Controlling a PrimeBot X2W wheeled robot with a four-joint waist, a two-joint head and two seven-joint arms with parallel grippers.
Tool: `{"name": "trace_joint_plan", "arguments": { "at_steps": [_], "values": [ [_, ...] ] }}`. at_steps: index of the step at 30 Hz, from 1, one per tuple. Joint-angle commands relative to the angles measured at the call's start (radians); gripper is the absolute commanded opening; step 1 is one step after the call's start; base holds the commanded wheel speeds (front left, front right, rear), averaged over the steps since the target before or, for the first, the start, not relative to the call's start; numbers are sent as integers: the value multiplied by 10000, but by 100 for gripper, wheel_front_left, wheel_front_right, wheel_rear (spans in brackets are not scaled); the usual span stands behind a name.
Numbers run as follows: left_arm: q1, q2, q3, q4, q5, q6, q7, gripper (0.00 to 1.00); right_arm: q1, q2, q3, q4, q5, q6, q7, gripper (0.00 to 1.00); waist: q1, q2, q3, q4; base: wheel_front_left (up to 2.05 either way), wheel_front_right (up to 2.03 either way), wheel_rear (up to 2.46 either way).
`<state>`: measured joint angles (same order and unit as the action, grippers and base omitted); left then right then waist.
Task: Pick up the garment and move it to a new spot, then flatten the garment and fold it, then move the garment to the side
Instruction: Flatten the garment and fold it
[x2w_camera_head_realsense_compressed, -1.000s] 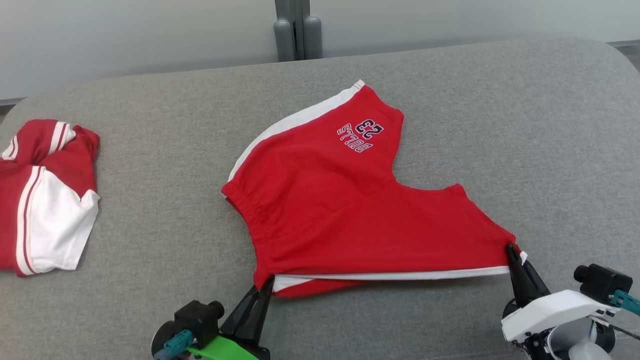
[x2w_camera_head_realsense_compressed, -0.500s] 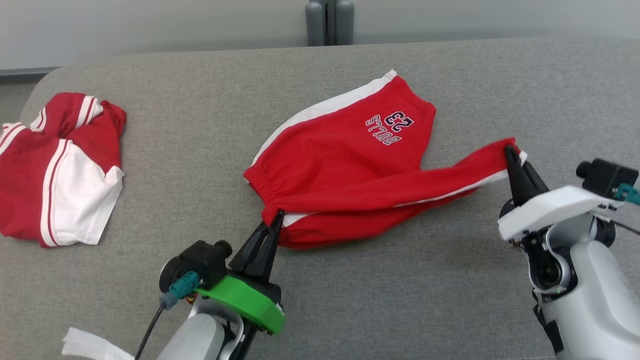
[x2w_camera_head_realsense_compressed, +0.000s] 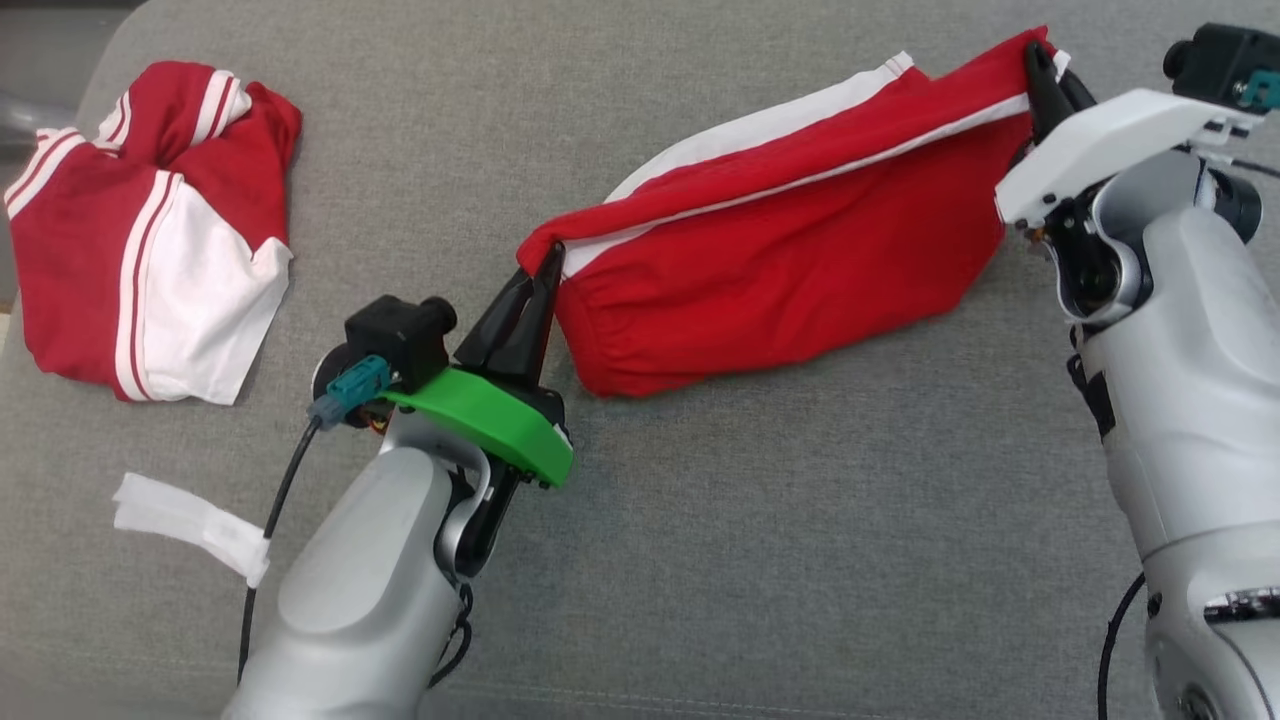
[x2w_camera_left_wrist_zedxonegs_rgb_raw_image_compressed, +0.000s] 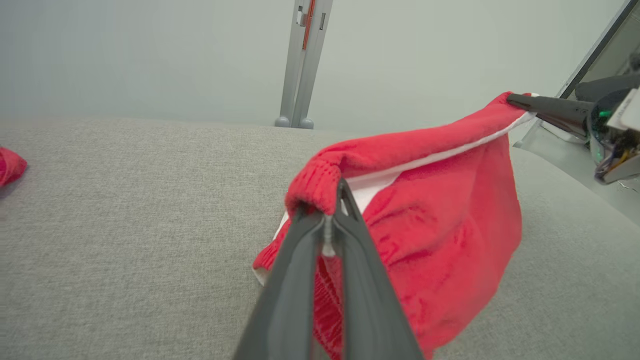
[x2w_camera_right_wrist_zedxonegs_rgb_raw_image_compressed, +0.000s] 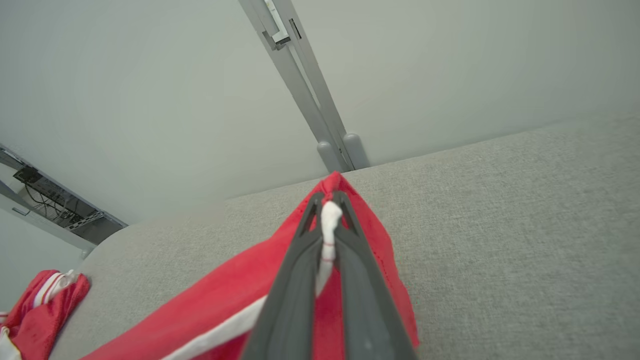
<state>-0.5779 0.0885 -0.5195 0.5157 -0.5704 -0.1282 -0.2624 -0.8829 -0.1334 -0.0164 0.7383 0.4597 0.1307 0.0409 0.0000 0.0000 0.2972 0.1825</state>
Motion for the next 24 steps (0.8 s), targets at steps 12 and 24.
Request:
{"name": "trace_joint_plan", "arguments": {
  "at_steps": [12, 24],
  "values": [
    [-1606, -261, -209, 1207, -271, -35, -34, 22, -2450, 247, -134, 3536, -1337, 3, -1369, 100, 0, 0, 1330, 727, 0, 0, 0],
    [47, -166, 1202, 264, 1153, -35, -34, 100, -1439, -542, 1615, 3934, -761, 1, -2236, 100, 0, 0, 521, 610, 0, 0, 0]
  ]
}}
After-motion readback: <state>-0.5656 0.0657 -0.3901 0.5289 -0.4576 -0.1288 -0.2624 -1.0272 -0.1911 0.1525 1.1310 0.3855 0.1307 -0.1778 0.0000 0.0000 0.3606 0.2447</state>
